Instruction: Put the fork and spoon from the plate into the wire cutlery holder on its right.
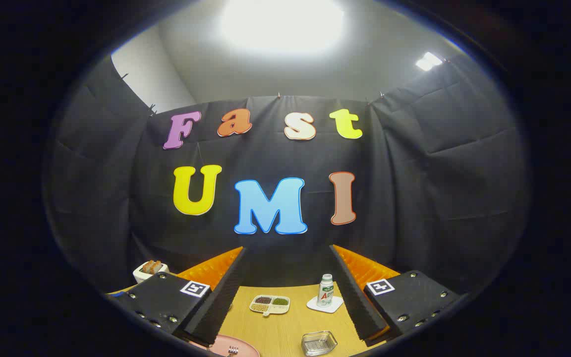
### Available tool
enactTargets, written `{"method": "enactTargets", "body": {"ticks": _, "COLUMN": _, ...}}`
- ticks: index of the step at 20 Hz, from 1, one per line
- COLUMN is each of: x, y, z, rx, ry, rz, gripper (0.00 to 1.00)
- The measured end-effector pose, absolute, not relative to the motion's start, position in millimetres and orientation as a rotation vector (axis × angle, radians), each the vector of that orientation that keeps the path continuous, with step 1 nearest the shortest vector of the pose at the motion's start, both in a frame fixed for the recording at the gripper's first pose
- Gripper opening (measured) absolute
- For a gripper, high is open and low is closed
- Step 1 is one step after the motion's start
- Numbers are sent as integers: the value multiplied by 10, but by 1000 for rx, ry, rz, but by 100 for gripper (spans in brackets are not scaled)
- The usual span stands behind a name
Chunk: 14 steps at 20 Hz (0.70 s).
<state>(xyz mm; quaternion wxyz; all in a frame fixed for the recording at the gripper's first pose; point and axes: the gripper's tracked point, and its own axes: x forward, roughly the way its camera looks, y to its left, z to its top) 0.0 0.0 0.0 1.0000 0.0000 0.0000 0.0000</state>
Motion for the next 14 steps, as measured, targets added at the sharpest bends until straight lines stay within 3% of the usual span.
{"method": "enactTargets", "body": {"ticks": 14, "x": 44, "y": 455, "z": -776, "rx": -8, "ry": 208, "rz": 117, "gripper": 99}}
